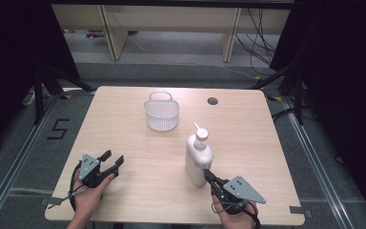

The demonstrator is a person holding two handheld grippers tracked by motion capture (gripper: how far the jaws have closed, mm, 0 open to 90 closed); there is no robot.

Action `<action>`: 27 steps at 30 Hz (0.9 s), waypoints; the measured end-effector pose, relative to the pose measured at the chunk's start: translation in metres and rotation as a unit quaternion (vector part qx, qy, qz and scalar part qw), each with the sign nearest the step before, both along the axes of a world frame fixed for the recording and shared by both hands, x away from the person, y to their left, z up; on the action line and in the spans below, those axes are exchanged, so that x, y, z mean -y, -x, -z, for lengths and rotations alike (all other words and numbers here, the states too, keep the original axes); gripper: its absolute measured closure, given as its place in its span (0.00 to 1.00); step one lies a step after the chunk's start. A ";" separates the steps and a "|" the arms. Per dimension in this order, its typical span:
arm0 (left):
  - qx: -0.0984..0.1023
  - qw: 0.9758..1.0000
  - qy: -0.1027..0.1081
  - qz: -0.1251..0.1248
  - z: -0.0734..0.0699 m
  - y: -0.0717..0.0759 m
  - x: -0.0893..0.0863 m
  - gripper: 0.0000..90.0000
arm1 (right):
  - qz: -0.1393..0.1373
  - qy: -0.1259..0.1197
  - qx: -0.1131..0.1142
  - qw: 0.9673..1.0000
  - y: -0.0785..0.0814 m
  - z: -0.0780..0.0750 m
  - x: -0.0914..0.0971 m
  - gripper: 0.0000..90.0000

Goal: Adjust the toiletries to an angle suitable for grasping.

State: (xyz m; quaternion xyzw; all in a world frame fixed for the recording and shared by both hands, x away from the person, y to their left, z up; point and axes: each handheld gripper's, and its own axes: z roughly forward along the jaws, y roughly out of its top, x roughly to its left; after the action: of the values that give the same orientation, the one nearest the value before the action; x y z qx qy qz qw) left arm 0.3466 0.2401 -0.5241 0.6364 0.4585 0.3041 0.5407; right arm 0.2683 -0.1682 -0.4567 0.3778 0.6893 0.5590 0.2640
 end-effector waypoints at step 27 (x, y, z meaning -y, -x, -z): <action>0.001 1.000 -0.005 0.001 0.000 0.000 0.000 0.46 | -0.002 0.011 -0.005 1.000 -0.012 -0.007 -0.020 1.00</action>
State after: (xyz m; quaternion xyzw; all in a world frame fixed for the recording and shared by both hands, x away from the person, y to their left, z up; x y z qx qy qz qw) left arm 0.3466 0.2397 -0.5241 0.6393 0.4557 0.3065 0.5382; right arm 0.2805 -0.1483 -0.4498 0.3761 0.6975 0.5502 0.2634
